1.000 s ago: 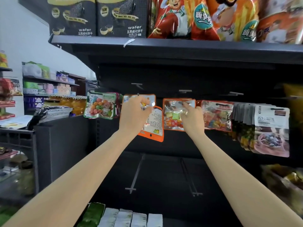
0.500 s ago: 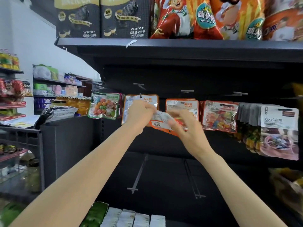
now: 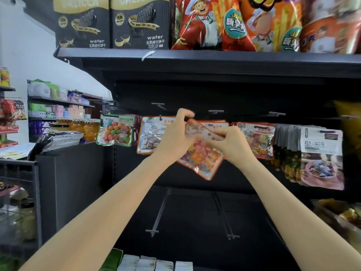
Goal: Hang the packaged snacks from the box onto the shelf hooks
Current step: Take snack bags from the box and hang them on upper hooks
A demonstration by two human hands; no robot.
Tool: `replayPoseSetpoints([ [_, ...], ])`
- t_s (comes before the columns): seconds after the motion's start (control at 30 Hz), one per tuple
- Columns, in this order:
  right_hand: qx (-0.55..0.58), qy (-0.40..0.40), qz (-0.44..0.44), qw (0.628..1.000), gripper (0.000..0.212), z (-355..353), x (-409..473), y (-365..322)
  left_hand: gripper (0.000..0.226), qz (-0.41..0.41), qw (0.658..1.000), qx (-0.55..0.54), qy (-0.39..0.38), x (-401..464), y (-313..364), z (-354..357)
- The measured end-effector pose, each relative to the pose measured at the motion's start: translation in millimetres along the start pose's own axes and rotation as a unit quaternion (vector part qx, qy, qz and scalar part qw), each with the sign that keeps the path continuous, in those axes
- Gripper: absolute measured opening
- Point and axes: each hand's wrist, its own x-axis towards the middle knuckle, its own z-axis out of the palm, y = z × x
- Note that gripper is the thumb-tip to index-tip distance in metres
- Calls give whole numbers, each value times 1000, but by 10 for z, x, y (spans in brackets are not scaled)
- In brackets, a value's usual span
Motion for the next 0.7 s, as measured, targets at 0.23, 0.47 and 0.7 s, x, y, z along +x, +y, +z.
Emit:
replayPoseSetpoints([
  [0.23,91,179,39,979,30,-8,101,224,31,-21,998,-41,35,114,-32,188],
  [0.47,-51,217,21,975,18,39,219,328,30,-37,998,-24,48,305,-8,378],
  [0.7,-69,196,-4,978,27,19,180,360,44,-85,996,7,35,300,1,457],
])
